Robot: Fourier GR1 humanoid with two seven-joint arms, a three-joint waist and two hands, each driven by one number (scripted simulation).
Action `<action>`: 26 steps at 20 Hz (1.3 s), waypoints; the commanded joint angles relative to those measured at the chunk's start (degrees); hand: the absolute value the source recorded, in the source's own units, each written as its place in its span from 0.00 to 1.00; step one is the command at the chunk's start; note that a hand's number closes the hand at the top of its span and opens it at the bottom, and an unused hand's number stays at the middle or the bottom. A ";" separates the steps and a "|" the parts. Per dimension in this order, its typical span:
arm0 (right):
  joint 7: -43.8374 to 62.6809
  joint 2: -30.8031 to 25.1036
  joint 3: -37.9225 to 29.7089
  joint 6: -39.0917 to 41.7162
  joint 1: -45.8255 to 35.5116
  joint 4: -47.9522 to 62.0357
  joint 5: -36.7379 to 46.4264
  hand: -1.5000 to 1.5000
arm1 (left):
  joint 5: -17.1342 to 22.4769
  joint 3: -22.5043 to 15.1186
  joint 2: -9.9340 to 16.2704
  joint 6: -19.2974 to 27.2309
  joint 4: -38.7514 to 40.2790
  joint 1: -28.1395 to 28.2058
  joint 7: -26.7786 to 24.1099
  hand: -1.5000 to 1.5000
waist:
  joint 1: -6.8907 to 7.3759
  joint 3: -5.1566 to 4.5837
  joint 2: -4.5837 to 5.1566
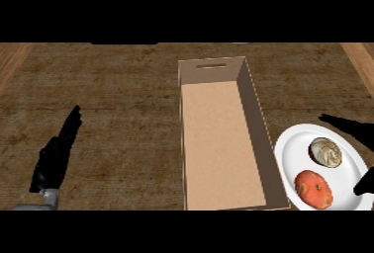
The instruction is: Pick the cupcake from the plate and place it in the cardboard box
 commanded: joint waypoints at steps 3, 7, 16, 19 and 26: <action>-3.36 1.97 -3.16 -0.64 2.45 0.21 4.56 0.00 | -2.01 1.06 -2.39 -1.86 -2.27 1.78 0.74 0.50 | -0.09 -0.01 -0.04; -6.09 4.32 -3.42 -1.32 -3.21 7.85 7.57 0.00 | -2.49 2.88 -2.44 -3.23 -3.16 -1.01 4.28 0.50 | 0.09 0.00 0.02; -7.55 6.63 -6.06 -2.15 1.13 5.65 11.11 0.00 | -3.48 6.58 -3.60 -5.92 -2.04 0.84 0.65 0.50 | -0.06 -0.01 -0.02; -6.56 9.92 -5.23 -1.86 -1.00 7.29 12.69 0.00 | -6.22 4.60 -6.19 -5.02 -2.22 1.30 0.80 0.50 | 0.00 -0.01 -0.01; -7.09 9.31 -5.63 -0.23 -3.42 9.33 16.30 0.00 | -6.37 7.53 -5.81 -7.15 0.57 1.54 -2.57 0.50 | 0.07 -0.01 0.01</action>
